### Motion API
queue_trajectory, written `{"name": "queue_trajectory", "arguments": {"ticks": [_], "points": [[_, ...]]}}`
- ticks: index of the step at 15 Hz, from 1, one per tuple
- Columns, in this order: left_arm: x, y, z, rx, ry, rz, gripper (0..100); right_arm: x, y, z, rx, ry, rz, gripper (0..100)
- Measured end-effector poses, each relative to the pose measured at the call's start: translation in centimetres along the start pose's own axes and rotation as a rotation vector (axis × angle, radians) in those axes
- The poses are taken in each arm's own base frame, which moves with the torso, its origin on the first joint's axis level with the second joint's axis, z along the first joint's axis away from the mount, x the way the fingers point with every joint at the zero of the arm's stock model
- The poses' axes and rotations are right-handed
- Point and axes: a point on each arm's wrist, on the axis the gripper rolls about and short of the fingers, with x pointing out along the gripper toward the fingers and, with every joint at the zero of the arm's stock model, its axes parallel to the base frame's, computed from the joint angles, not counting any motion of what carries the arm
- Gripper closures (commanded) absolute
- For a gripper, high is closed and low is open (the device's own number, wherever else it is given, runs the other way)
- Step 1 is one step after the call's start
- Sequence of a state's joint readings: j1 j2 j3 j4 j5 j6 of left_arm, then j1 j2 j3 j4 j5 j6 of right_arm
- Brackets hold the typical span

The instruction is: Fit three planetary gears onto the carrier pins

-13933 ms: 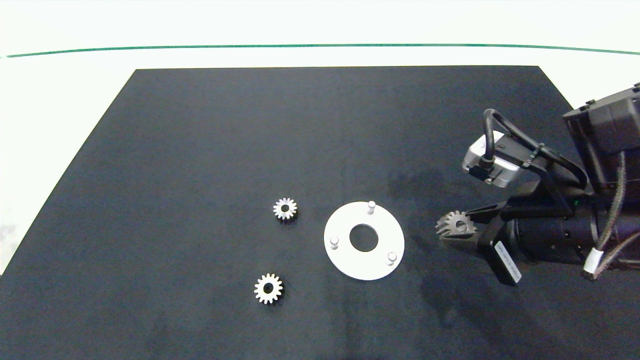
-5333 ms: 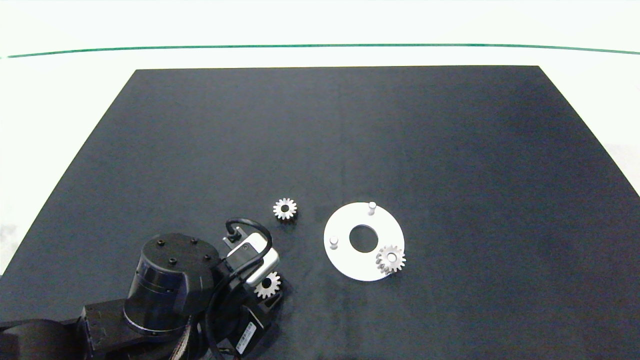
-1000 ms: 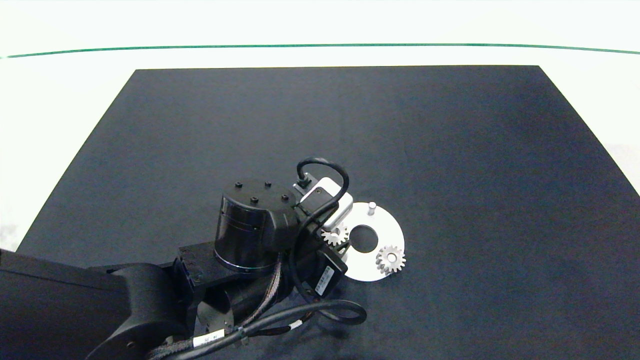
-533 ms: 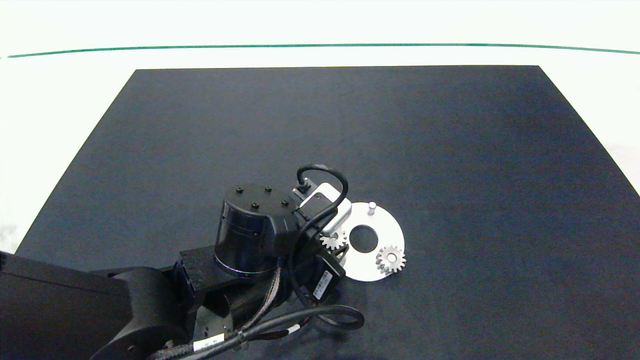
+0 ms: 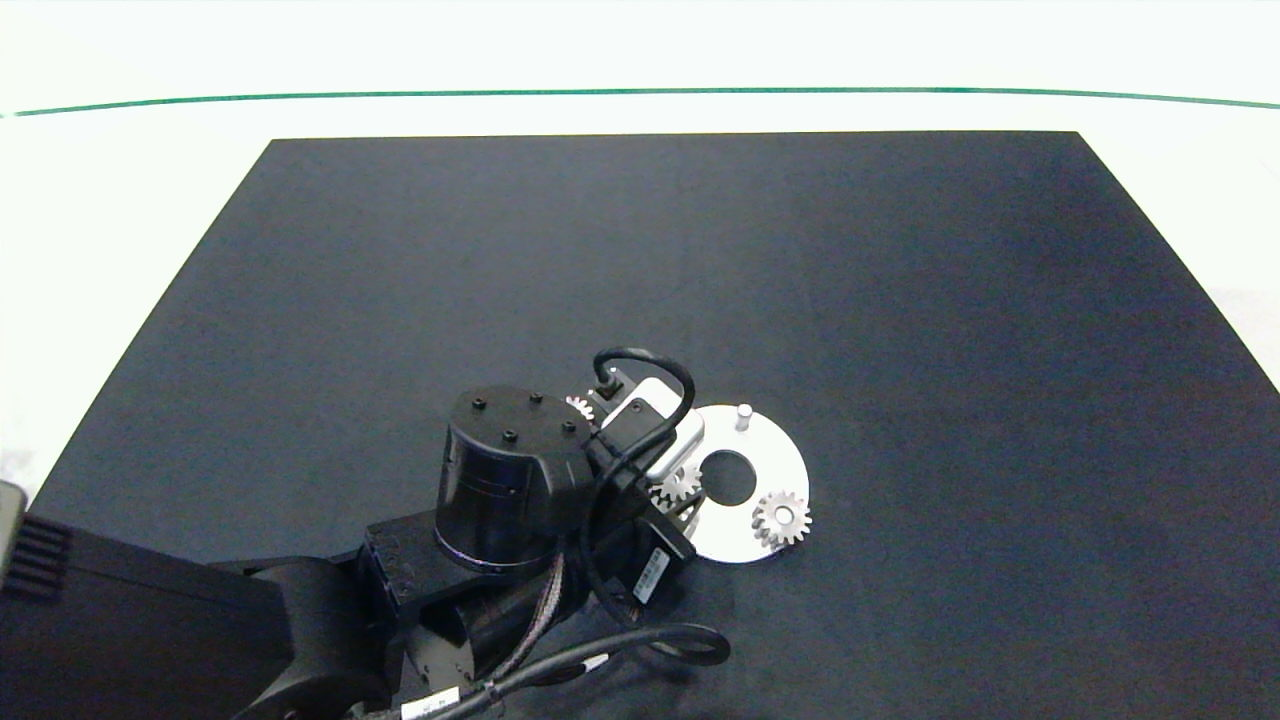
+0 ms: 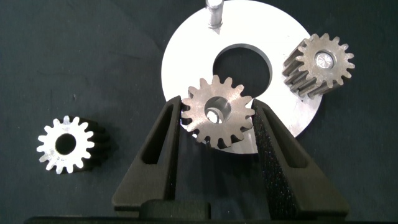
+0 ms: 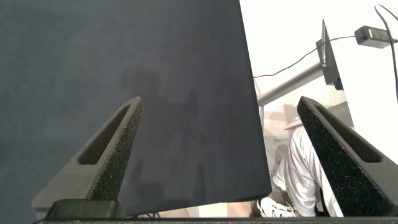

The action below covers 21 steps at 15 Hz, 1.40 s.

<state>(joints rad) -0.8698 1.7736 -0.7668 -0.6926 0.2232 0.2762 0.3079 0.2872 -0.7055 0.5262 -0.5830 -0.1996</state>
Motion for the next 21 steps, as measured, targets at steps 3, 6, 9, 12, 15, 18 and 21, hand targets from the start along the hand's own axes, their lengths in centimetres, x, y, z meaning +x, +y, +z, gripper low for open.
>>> {"name": "queue_trajectory", "arguments": {"ticks": [3,6,9,12,15,18,21], "points": [[0.1,0.04,-0.39,0.001,0.02,-0.003,96,0.01,0.01,0.0,-0.001,0.001,0.0,0],[0.23,0.01,-0.42,0.001,0.021,-0.006,96,0.0,0.0,0.0,-0.001,0.001,0.0,0],[0.27,0.04,-0.28,0.001,0.016,-0.009,0,0.0,0.0,-0.01,-0.001,0.001,0.0,0],[0.28,0.03,-0.26,0.001,0.015,-0.009,0,0.0,0.0,0.0,0.0,0.0,0.001,0],[0.3,0.06,-0.26,0.0,0.012,-0.008,0,0.01,0.01,0.01,-0.001,0.001,0.001,0],[0.28,0.06,-0.44,0.002,0.018,-0.008,0,0.01,0.01,0.01,-0.001,0.001,0.0,0],[-0.42,0.58,0.0,0.027,0.015,-0.002,0,0.0,0.0,0.0,0.0,0.001,0.001,0]]}}
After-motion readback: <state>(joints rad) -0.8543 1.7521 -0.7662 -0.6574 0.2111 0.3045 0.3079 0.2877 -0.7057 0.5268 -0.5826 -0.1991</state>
